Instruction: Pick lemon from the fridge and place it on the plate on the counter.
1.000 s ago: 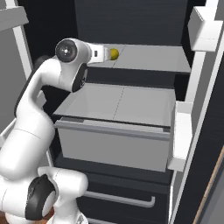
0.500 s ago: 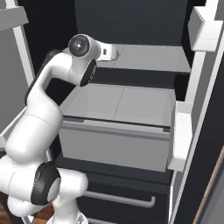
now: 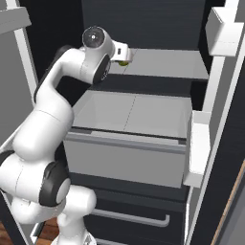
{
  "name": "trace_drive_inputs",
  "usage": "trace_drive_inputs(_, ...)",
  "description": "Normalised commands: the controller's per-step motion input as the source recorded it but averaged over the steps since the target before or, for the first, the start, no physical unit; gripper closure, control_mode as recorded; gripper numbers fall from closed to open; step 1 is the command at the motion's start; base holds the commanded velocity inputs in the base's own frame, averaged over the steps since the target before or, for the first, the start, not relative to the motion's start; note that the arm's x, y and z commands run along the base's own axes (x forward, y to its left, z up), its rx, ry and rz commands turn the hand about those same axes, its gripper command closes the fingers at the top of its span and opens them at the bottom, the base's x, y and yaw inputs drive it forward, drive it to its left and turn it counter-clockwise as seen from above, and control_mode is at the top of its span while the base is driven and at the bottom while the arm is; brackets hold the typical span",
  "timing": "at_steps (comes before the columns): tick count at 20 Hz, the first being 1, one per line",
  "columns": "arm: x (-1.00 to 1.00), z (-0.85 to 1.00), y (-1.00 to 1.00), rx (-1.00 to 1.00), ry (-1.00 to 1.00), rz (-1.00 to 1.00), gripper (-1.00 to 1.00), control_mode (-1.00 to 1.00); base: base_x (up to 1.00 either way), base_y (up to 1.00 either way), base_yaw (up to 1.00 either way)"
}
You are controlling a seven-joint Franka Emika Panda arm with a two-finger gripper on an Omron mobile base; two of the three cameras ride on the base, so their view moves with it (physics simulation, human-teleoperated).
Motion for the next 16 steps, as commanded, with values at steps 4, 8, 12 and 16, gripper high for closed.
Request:
trace_drive_inputs(4,0.13,-0.06,-0.05,0.0,0.08,0.0,-1.0,-1.0,0.0,0.0,0.0)
trace_drive_inputs(8,0.37,-0.25,0.0,0.0,0.0,0.0,-1.0,-1.0,0.0,0.0,0.0)
trace_drive_inputs(12,0.27,-0.31,-0.1,0.0,0.0,0.0,-1.0,-1.0,0.0,0.0,0.0)
trace_drive_inputs(16,0.43,-0.27,-0.03,0.0,0.0,0.0,-1.0,-1.0,0.0,0.0,0.0)
